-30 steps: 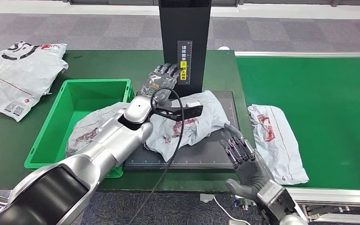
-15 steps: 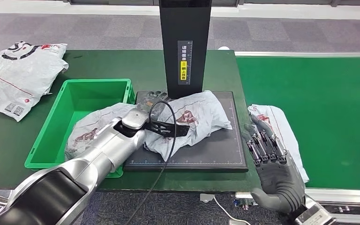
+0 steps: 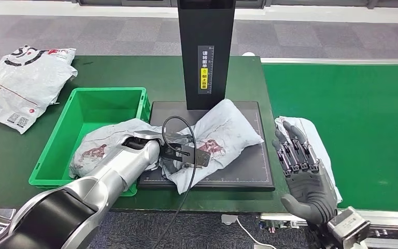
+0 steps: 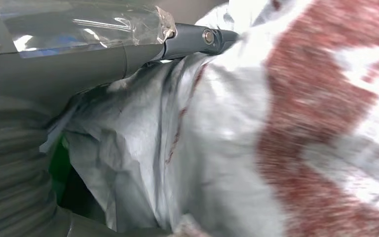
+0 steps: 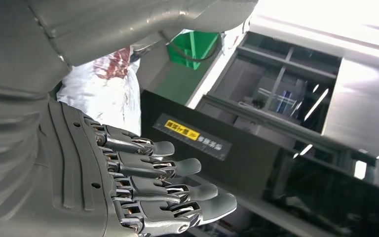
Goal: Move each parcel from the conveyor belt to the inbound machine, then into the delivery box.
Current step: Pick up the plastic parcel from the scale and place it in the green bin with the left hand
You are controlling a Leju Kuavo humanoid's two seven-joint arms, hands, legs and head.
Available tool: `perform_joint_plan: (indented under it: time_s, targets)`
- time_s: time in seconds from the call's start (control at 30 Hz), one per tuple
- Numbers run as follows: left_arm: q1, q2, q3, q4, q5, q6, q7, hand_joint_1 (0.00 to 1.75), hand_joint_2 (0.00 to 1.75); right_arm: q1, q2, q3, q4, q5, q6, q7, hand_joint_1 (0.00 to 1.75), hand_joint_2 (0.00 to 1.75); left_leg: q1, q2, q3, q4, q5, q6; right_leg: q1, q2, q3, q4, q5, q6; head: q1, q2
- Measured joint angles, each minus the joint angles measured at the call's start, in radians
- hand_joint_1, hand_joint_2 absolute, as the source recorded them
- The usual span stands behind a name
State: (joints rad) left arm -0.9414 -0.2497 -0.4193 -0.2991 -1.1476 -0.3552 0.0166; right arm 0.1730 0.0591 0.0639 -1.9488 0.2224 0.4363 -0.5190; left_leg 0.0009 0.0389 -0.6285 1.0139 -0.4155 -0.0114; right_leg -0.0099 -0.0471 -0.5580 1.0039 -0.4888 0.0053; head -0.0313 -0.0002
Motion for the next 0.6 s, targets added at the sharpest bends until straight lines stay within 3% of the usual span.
perform_joint_plan:
  time_s: [0.1,0.13,0.27,0.4,0.6]
  targets:
    - [-0.004,-0.029,0.072,0.011,0.079,-0.282,-0.129,0.0,1.75,-0.03,0.002,-0.01,0.068,-0.033,-0.026,0.02,0.0,1.75,0.0,-0.005,0.005,0.0,-0.001,0.001,-0.001,-0.006,0.008,-0.001,-0.003,0.001,0.0,0.0]
    - [-0.005,-0.038,0.088,0.014,0.093,-0.338,-0.153,0.0,1.75,-0.036,0.003,-0.014,0.087,-0.041,-0.033,0.025,0.0,1.75,0.0,-0.006,0.007,0.0,-0.002,0.002,-0.001,-0.008,0.01,-0.001,-0.004,0.002,0.0,0.0]
    - [-0.005,-0.049,0.105,0.018,0.104,-0.365,-0.166,0.0,1.75,-0.04,0.005,-0.017,0.109,-0.043,-0.036,0.027,0.0,1.75,0.0,-0.007,0.008,0.0,-0.002,0.003,-0.001,-0.009,0.012,-0.001,-0.005,0.003,0.0,0.0]
    - [-0.005,-0.058,0.119,0.019,0.132,-0.39,-0.185,1.75,1.75,-0.045,0.009,-0.021,0.123,-0.043,-0.041,0.038,0.0,1.75,0.0,-0.007,0.008,0.0,-0.002,0.003,-0.001,-0.009,0.013,-0.001,-0.005,0.003,0.0,0.0]
    - [-0.002,-0.079,0.152,0.02,0.175,-0.327,-0.159,1.75,1.75,-0.047,0.011,-0.037,0.139,-0.053,-0.038,0.035,0.0,1.75,0.0,-0.007,0.008,0.001,-0.002,0.003,-0.001,-0.009,0.012,-0.002,-0.005,0.003,0.0,0.0]
